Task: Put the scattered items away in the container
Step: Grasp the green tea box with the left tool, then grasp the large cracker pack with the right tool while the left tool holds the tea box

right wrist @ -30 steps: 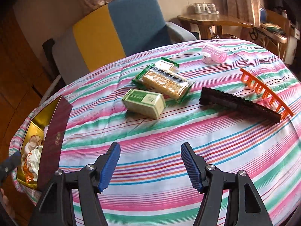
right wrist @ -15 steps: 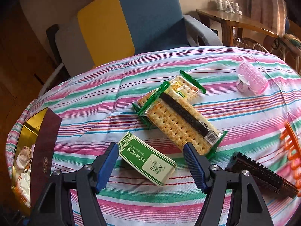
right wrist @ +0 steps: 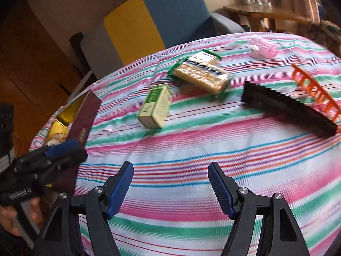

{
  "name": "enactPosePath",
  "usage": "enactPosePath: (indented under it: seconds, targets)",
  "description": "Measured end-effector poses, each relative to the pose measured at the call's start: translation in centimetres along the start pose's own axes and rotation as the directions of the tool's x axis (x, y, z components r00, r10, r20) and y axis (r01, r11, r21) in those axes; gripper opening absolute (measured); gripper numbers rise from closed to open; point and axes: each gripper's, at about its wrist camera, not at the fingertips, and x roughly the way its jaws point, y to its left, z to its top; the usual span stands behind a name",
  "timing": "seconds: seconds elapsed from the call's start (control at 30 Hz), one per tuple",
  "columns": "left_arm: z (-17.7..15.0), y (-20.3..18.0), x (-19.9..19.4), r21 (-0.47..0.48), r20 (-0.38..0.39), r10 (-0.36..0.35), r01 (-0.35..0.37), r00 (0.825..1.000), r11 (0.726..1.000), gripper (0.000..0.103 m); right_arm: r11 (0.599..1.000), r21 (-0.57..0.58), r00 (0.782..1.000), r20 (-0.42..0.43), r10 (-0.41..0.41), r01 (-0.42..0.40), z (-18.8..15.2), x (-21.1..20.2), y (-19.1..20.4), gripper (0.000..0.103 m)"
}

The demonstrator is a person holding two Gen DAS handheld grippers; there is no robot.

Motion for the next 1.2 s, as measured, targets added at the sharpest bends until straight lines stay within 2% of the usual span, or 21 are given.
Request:
enactPosePath:
  seconds: [0.07, 0.13, 0.3, 0.4, 0.43, 0.47, 0.53, 0.7, 0.77, 0.83, 0.97, 1.1, 1.2]
  targets:
    - [1.4, -0.6, 1.3, -0.002, -0.013, 0.001, -0.001, 1.000, 1.000, 0.060, 0.997, -0.024, 0.998, 0.019, -0.067, 0.068, -0.6, -0.7, -0.5, 0.076]
    - [2.6, -1.2, 2.7, 0.000, -0.026, 0.002, -0.002, 1.000, 1.000, 0.060, 0.994, -0.034, 0.994, 0.031, -0.101, 0.102, -0.9, -1.0, -1.2, 0.077]
    - [4.6, -2.2, 6.2, 0.020, -0.080, 0.032, -0.030, 0.996, 0.999, 0.060, 0.996, 0.005, 0.995, 0.036, -0.091, 0.091, -1.5, -0.5, -2.3, 0.079]
    - [5.2, -2.5, 7.9, 0.032, -0.101, 0.045, -0.042, 0.994, 0.999, 0.060, 0.997, 0.002, 0.996, 0.051, -0.079, 0.079, -1.6, -0.2, -2.1, 0.086]
    - [5.2, -2.5, 8.3, 0.038, -0.101, 0.050, -0.047, 0.994, 0.998, 0.057, 0.997, -0.003, 0.995, 0.057, -0.078, 0.079, -1.7, -0.1, -1.9, 0.089]
    - [5.2, -2.6, 8.7, 0.044, -0.100, 0.056, -0.052, 0.993, 0.998, 0.052, 0.997, -0.009, 0.995, 0.062, -0.078, 0.078, -1.8, 0.0, -1.7, 0.091]
    - [4.8, -2.3, 8.9, 0.047, -0.103, 0.053, -0.049, 0.993, 0.998, 0.034, 0.996, -0.029, 0.994, 0.072, -0.086, 0.088, -2.0, 0.1, -1.4, 0.094]
    - [2.7, -1.2, 7.6, 0.017, -0.091, 0.015, -0.014, 0.996, 1.000, 0.031, 0.995, -0.046, 0.994, 0.070, -0.086, 0.090, -1.6, 0.2, -1.2, 0.094]
    - [1.4, -0.8, 6.7, -0.009, -0.090, -0.009, 0.008, 0.996, 1.000, 0.031, 0.995, -0.054, 0.994, 0.076, -0.084, 0.088, -0.5, 0.0, -1.4, 0.085]
    - [0.0, -0.5, 5.6, -0.032, -0.090, -0.032, 0.029, 0.995, 0.999, 0.031, 0.989, -0.092, 0.989, 0.105, -0.107, 0.117, 1.1, 0.0, -1.4, 0.085]
    - [-2.6, -0.2, 3.6, -0.073, -0.088, -0.061, 0.054, 0.994, 0.996, 0.031, 0.955, -0.229, 0.977, 0.136, -0.162, 0.190, 5.7, 2.0, -0.9, 0.086]
    - [-4.5, 0.0, 2.3, -0.071, -0.087, -0.056, 0.050, 0.995, 0.996, 0.032, 0.885, -0.399, 0.971, 0.098, -0.220, 0.241, 10.0, 5.5, 0.0, 0.093]
    - [-5.3, 0.4, 2.2, -0.064, -0.088, -0.048, 0.043, 0.995, 0.997, 0.033, 0.824, -0.514, 0.965, 0.026, -0.262, 0.238, 11.9, 8.3, 0.3, 0.098]
